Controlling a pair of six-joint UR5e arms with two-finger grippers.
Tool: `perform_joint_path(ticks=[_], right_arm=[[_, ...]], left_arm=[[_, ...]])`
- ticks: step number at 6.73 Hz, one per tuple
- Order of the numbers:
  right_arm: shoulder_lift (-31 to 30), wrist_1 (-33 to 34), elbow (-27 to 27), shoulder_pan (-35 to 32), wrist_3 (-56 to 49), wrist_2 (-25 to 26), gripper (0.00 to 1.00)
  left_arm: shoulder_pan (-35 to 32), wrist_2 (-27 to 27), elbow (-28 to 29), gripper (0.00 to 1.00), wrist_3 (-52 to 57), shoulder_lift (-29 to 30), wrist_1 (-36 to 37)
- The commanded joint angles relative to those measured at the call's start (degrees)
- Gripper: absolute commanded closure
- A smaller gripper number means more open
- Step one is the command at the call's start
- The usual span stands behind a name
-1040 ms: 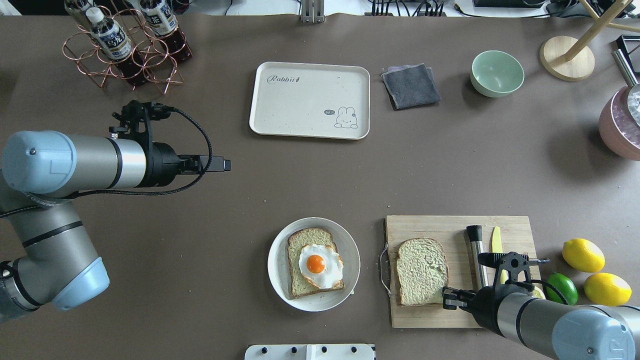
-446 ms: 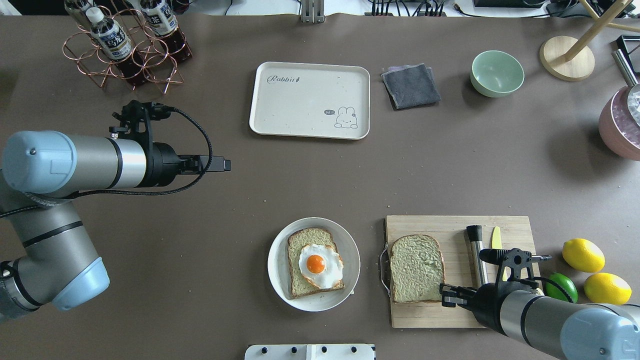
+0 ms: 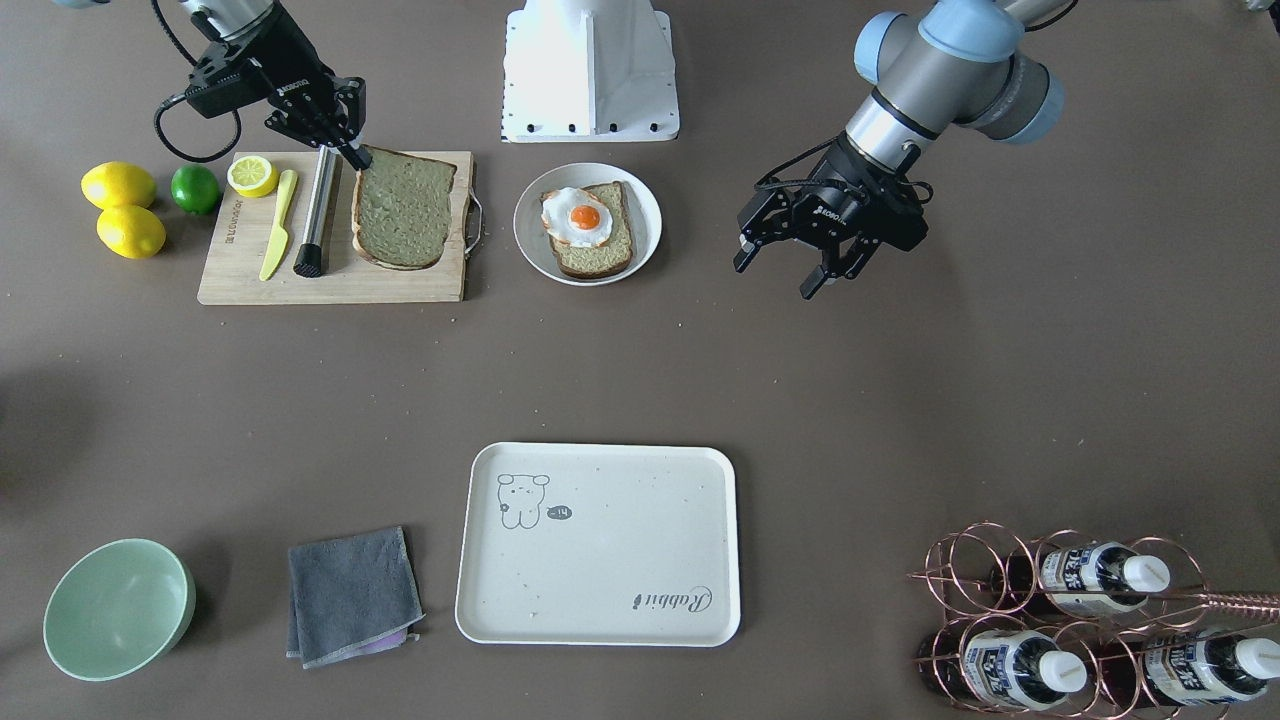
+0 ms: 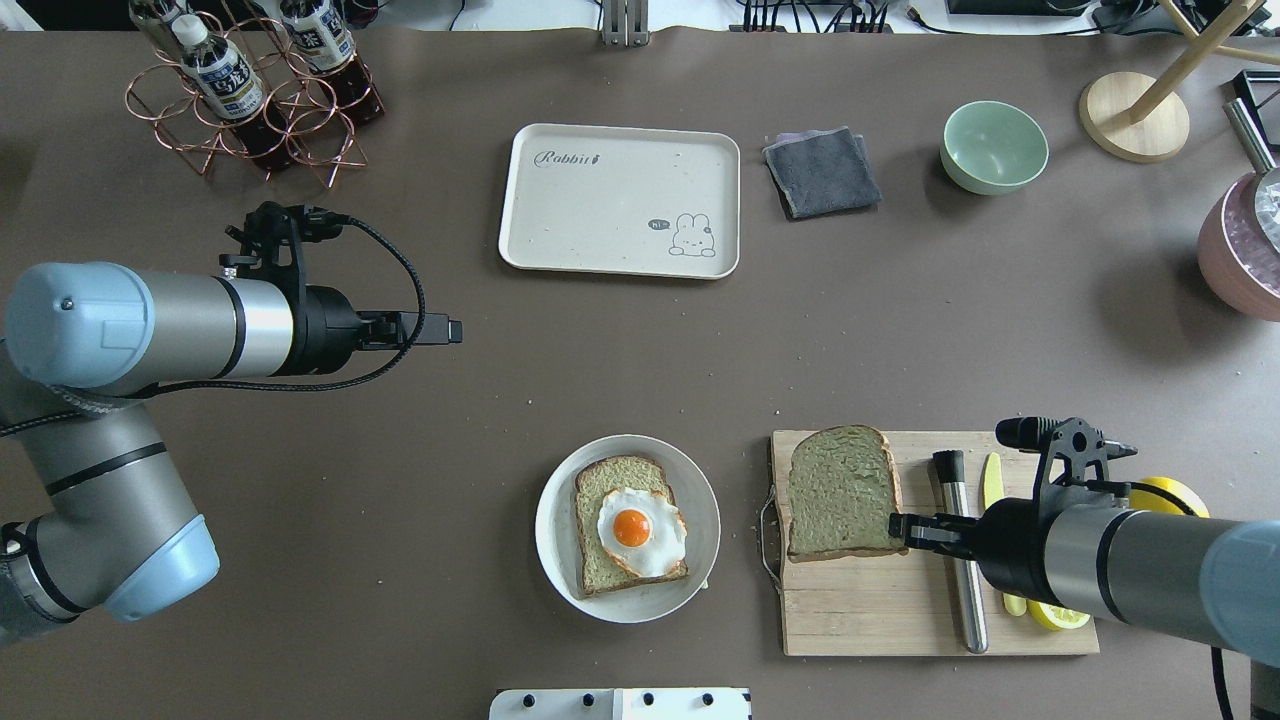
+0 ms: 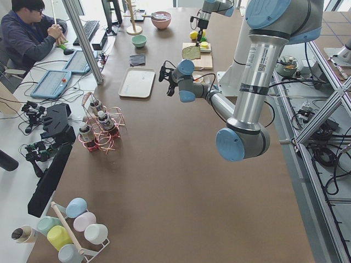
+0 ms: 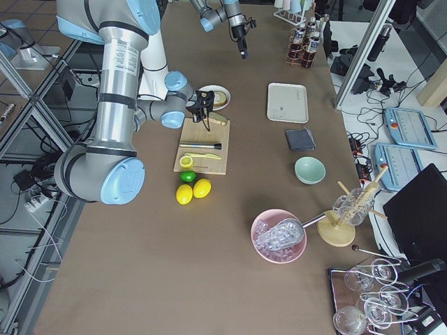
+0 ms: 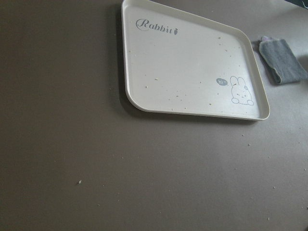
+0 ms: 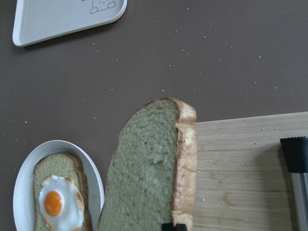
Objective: Make sandwich and place on tray
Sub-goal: 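Lift the bread slice off the cutting board with right gripper, then carry the bread slice over the egg toast and flip it over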
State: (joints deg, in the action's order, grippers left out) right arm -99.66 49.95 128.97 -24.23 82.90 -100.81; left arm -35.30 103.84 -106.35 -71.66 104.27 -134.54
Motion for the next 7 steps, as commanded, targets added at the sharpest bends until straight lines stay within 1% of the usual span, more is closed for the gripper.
perform_joint_path(ticks=[1,2,3,4,5,6,7], right_arm=[[7.7,2.4,-1.3,-2.2,-2.0,-5.5,1.00],[12.0,6.4,-2.1,0.5,-3.9,-4.2,1.00],[18.0,8.7,-4.0,4.7,-4.6,0.5,1.00],[23.8,11.3,-7.1,6.5,-4.6,2.2,1.00],[26.4,11.7,-9.4,10.5,-4.8,8.5,1.00],[28.5,11.7,-11.8,12.1,-7.5,10.0,1.00],[29.0,11.6,-13.7,12.5,-8.8,10.4,1.00]], left_arm=[[0.1,0.1,-0.2,0.02,-0.7,0.1,-0.1],[0.1,0.1,-0.2,0.02,-0.7,0.1,-0.1],[0.1,0.1,-0.1,0.02,-0.8,0.1,-0.2],[0.1,0.2,-0.2,0.02,-1.2,0.1,-0.4],[0.1,0.1,0.1,0.02,-2.4,0.5,-0.4],[0.3,0.1,0.1,0.02,-3.4,0.8,-0.4],[0.6,-0.1,0.1,0.02,-4.3,0.8,-0.4]])
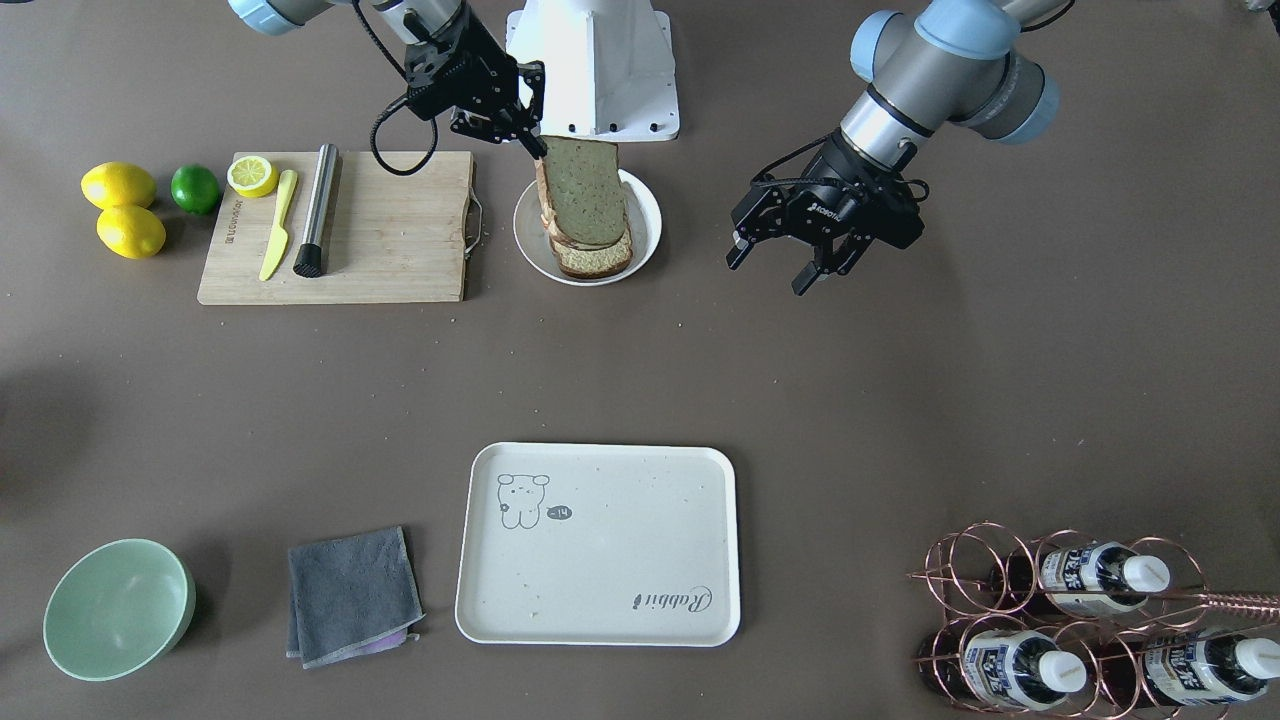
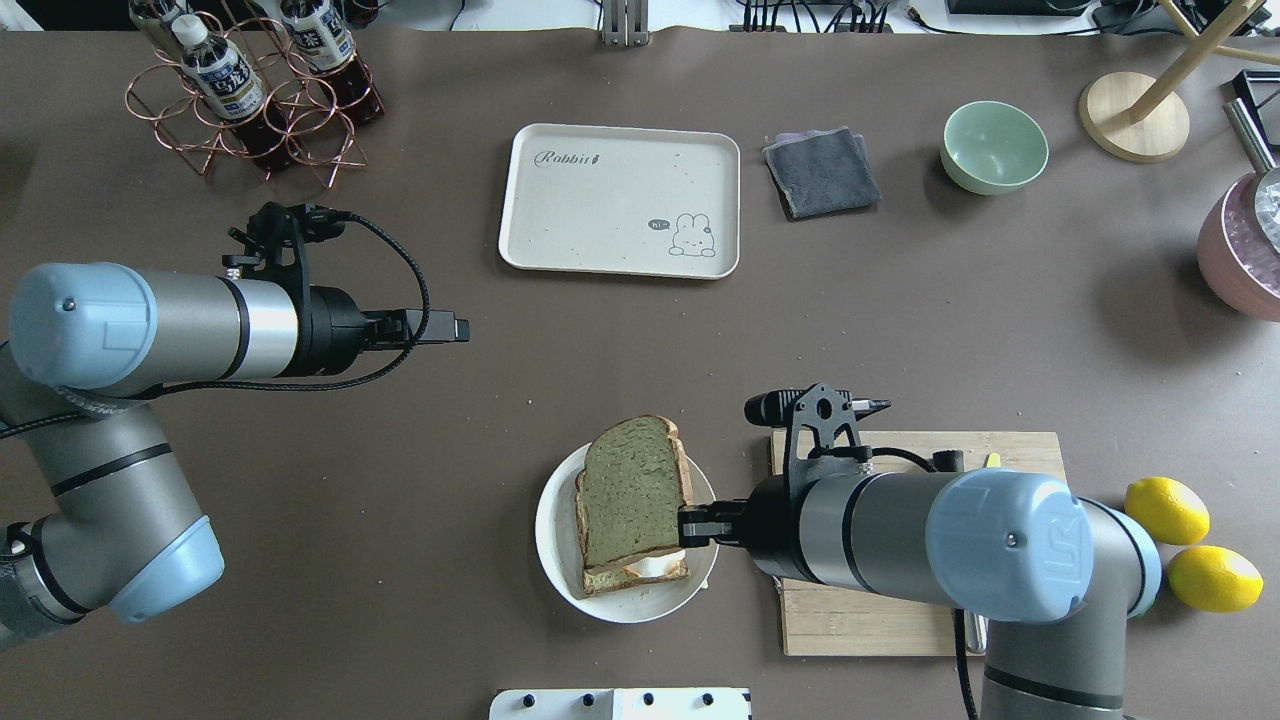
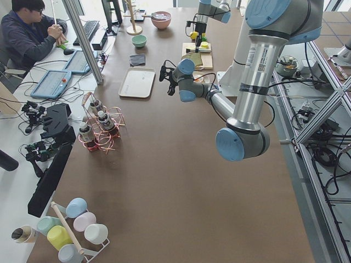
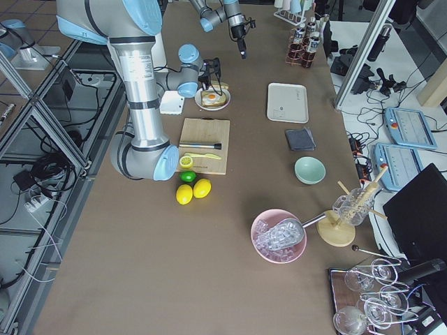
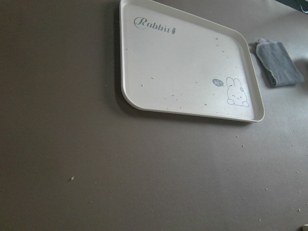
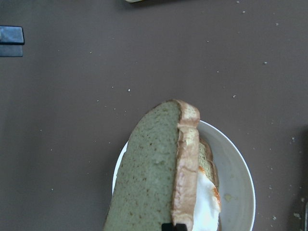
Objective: Make sandwich and place on tray
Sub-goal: 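Carry the bread slice over the egg toast and flip it over, then lower the bread slice onto the fried egg and open right gripper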
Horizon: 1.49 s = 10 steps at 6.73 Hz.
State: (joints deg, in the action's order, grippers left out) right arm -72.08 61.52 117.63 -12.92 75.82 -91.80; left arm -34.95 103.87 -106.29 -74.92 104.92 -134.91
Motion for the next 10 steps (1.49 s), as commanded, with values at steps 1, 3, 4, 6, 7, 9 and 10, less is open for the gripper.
perform_joint_path(ticks=[1,3,4,6,7,9,10], right_arm=[[1.9,-0.3,-4.1,1.2,-4.0,1.3,1.00],[1.2,-1.8,-5.2,2.0,-4.9,1.4,1.00],[0.8,-1.9,-5.1,2.0,-4.9,1.4,1.00],[-1.6,-3.8,-4.8,1.8,-4.6,1.4,1.00],[-1.8,-4.4,-4.9,2.0,-4.3,1.9,1.00],[-1.8,-4.4,-5.2,4.5,-4.1,5.7,1.00],[-1.8,-4.4,-5.3,6.5,-2.2,8.4,1.00]], left_arm=[[0.2,-0.2,-0.1,0.02,-1.0,0.1,0.1],[0.2,-0.2,-0.1,0.02,-1.2,0.2,0.1],[0.3,-0.2,-0.1,0.02,-1.2,0.2,0.1],[0.5,-0.2,-0.1,0.02,-1.2,0.3,0.1],[0.5,-0.3,0.0,0.02,-1.2,0.6,0.1],[0.6,-0.3,0.1,0.02,-1.2,0.8,0.2],[0.6,-0.3,0.2,0.02,-1.2,0.8,0.2]])
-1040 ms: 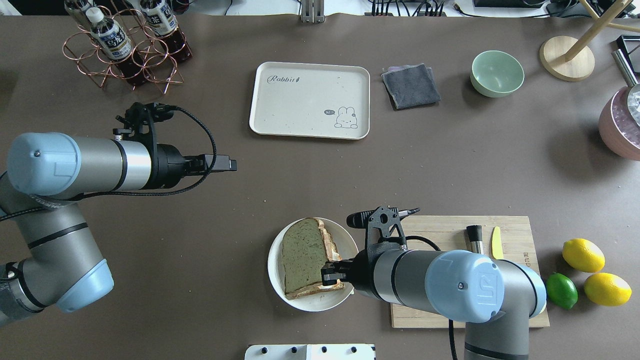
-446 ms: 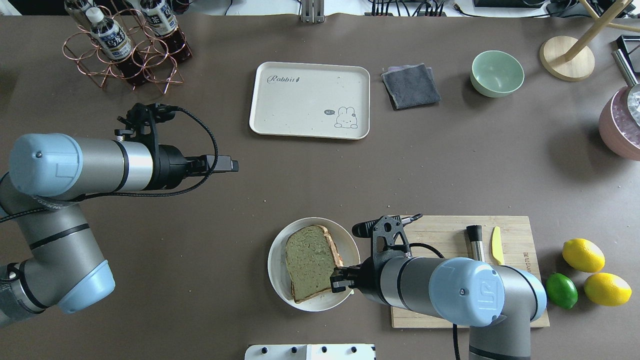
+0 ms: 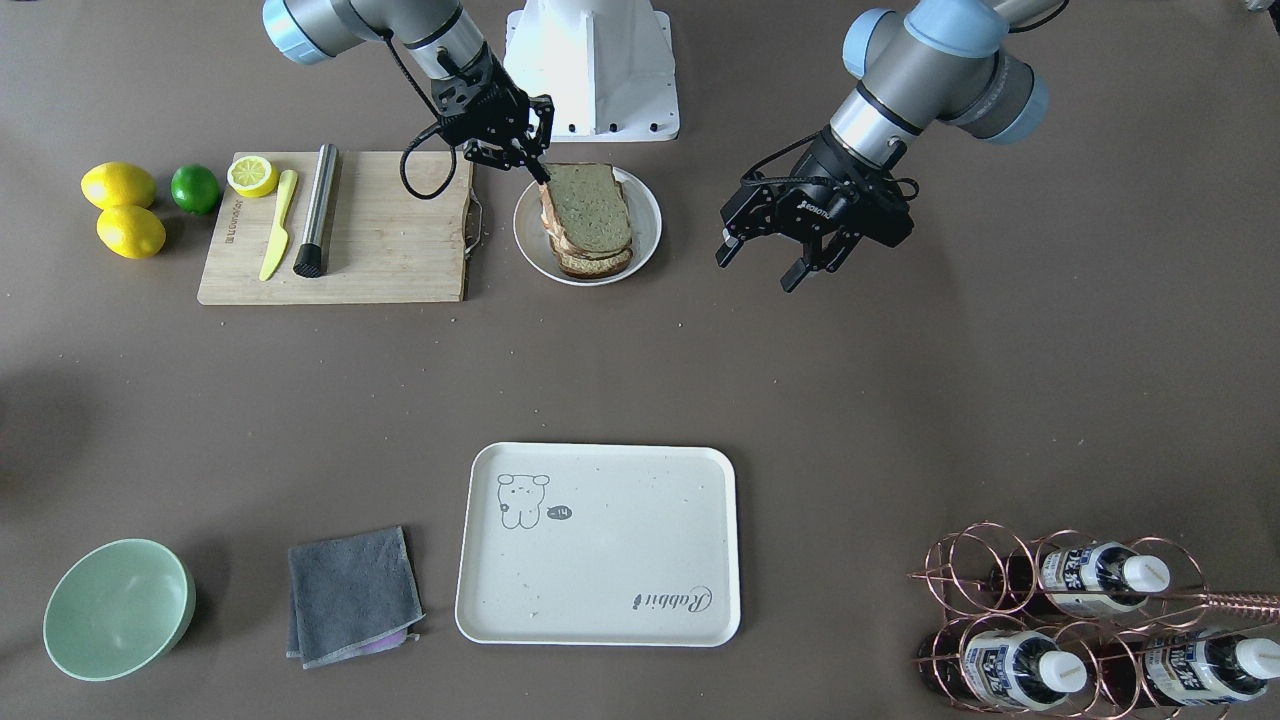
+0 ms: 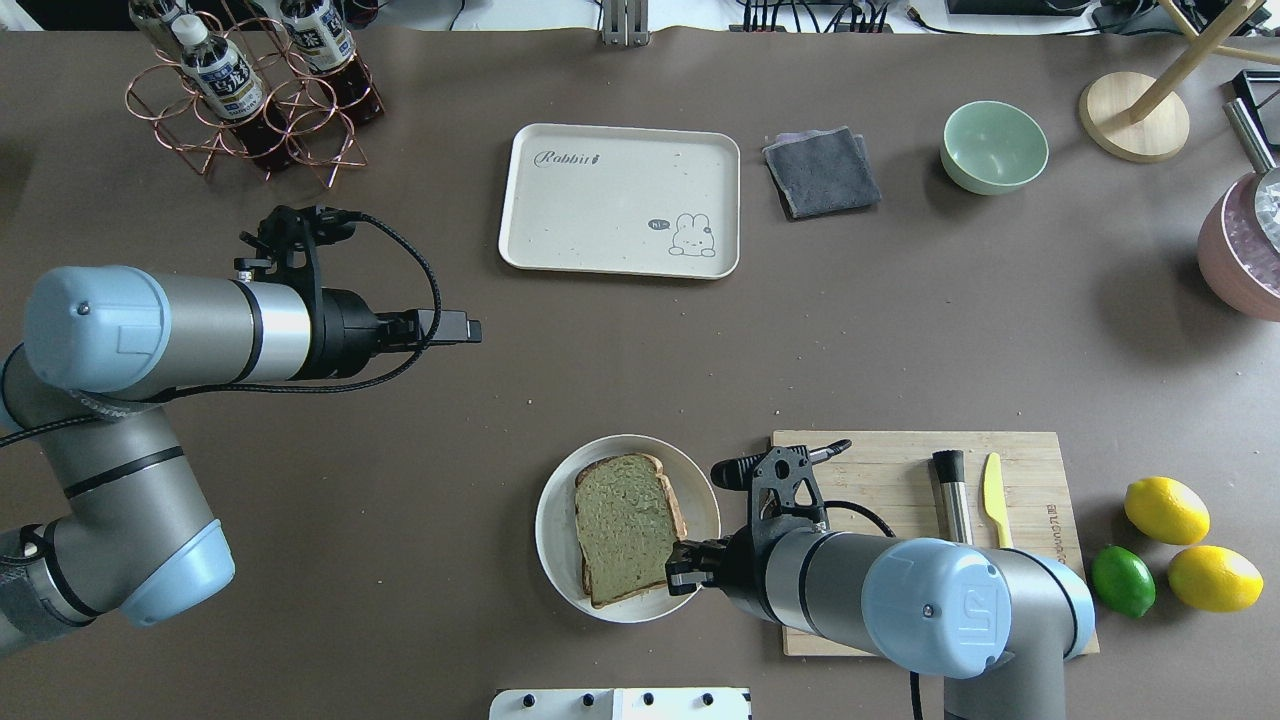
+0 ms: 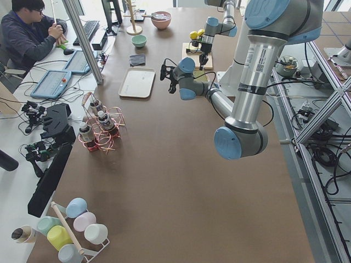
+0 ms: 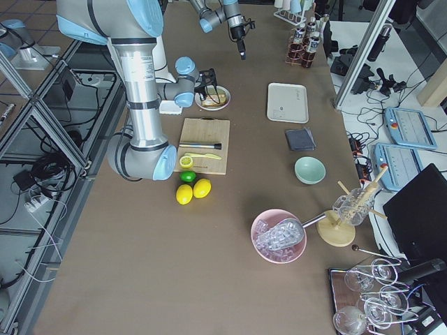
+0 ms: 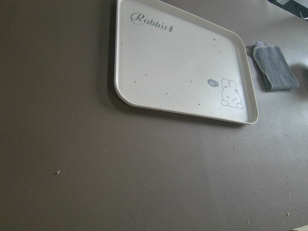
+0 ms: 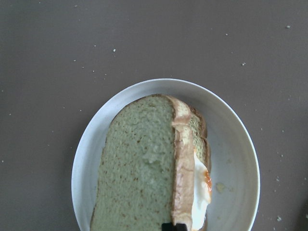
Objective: Make sandwich and place on tray
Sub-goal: 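Lower the bread slice onto the fried egg and open right gripper, then withdraw right arm away from the plate while left arm moves toward the plate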
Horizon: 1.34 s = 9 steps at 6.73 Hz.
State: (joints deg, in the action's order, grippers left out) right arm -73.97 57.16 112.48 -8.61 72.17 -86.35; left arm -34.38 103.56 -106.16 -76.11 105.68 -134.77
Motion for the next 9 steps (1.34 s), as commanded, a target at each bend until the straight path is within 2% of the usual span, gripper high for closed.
perform_joint_path(ticks=[1,2,3,4,7,8,9], right_arm=[[0.2,0.0,-0.2,3.1,3.7,3.6,1.00],[0.1,0.0,-0.2,3.2,3.7,3.8,1.00],[0.1,0.0,-0.3,3.2,3.7,3.9,0.86],[0.1,0.1,-0.8,3.4,3.7,6.3,0.01],[0.0,0.1,-0.5,0.0,3.6,5.5,0.00],[-0.5,1.2,0.3,-2.7,3.8,3.6,0.00],[-0.5,6.8,1.5,-6.7,3.9,2.2,0.00]], left_arm=[[0.0,0.0,0.1,0.02,0.1,0.1,0.0],[0.0,0.0,0.1,0.02,0.1,0.1,0.0],[0.0,-0.2,0.0,0.02,0.1,0.1,0.0],[0.2,-0.2,0.0,0.02,0.0,0.1,0.0],[0.8,-0.3,0.1,0.02,0.1,0.1,0.0],[2.1,-3.0,-0.1,0.02,0.0,0.1,0.0],[4.8,-6.8,-0.2,0.02,-1.0,0.0,0.0]])
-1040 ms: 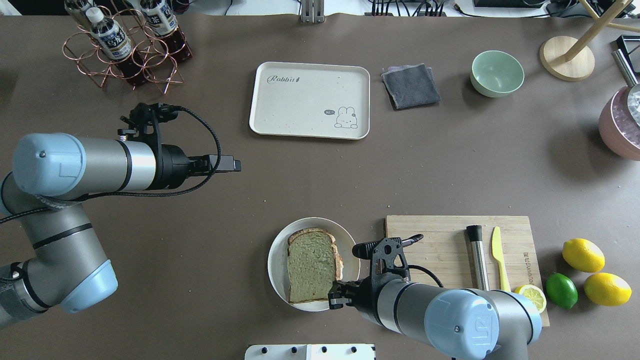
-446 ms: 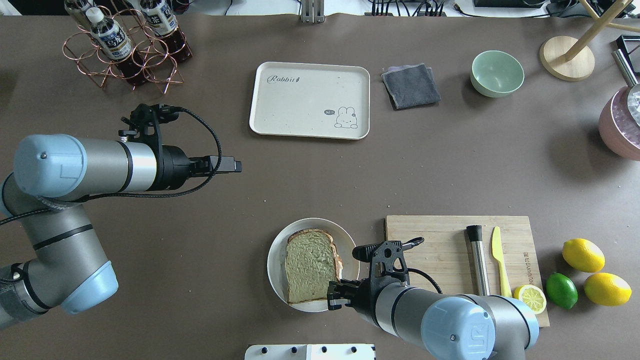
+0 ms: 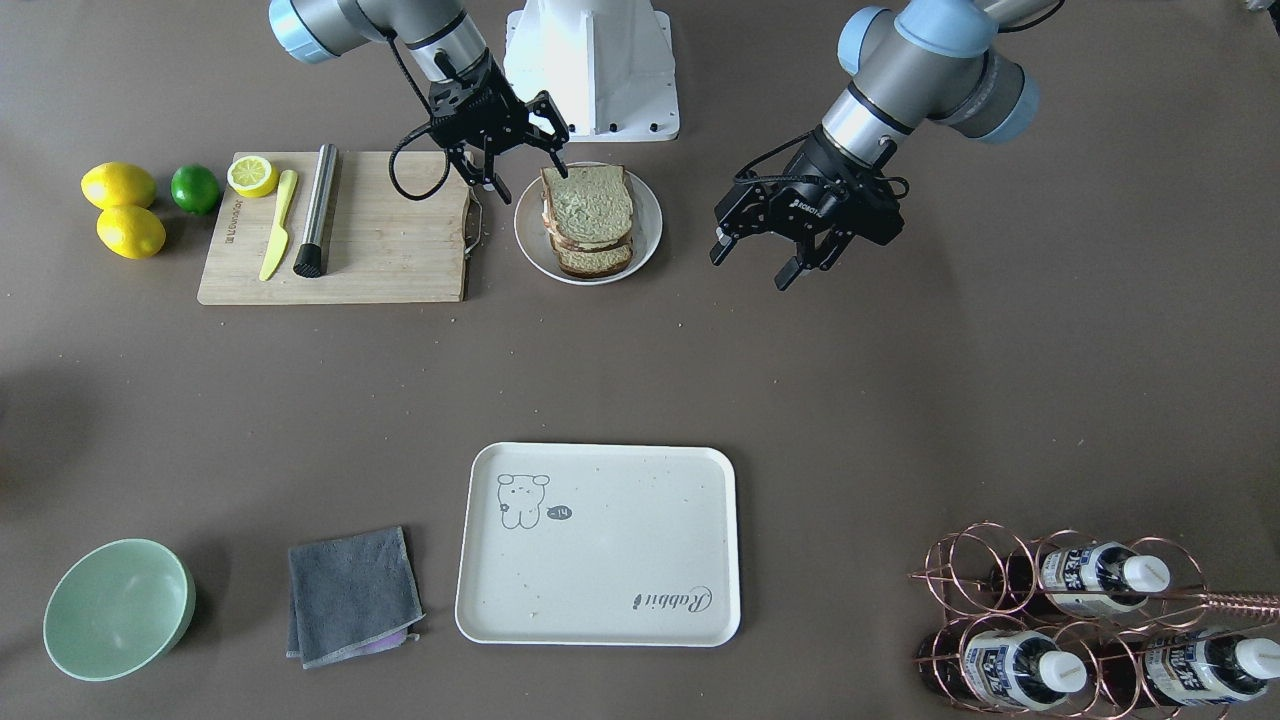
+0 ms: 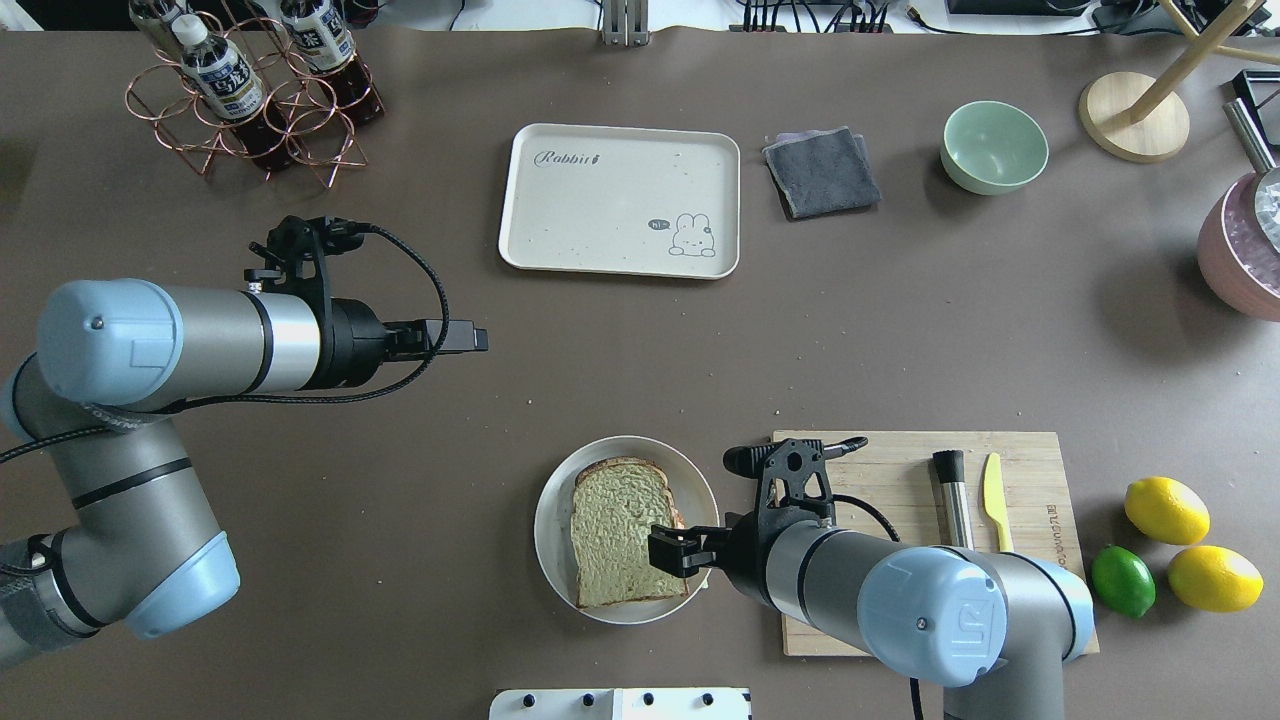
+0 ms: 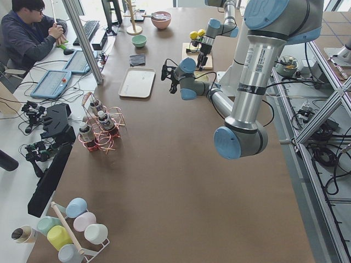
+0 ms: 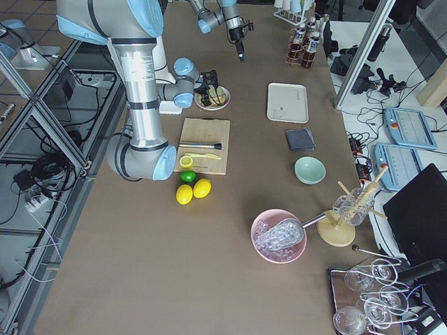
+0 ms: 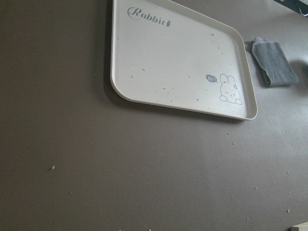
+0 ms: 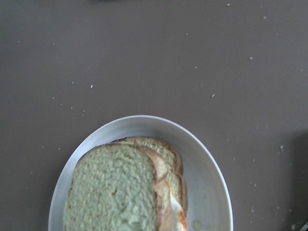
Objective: Make sandwich and place on tray
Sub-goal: 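Withdraw right arm away from the plate while left arm moves toward the plate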
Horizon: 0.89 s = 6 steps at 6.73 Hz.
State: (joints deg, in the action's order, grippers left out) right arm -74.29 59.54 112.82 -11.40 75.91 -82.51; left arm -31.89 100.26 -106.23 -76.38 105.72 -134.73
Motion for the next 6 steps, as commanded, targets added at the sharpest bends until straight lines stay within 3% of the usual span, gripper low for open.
perform_joint_path(ticks=[1,2,4,6], right_arm=[[0.2,11.7,1.5,-10.2,-0.4,-8.0,0.00],[0.5,18.1,1.3,-17.2,-3.5,-14.9,0.00],[0.5,26.5,0.8,-32.0,-24.7,-26.1,0.00],[-4.4,26.6,0.2,-42.4,-39.2,-32.5,0.04]], left_arm=[[3.0,-3.9,-0.2,0.01,-1.0,-0.5,0.3],[3.2,-3.8,-0.3,0.02,-1.9,-1.4,0.8],[6.0,-5.1,-0.6,0.02,-5.0,-1.6,4.7],[11.0,-8.5,-0.5,0.02,-7.6,-1.6,5.1]])
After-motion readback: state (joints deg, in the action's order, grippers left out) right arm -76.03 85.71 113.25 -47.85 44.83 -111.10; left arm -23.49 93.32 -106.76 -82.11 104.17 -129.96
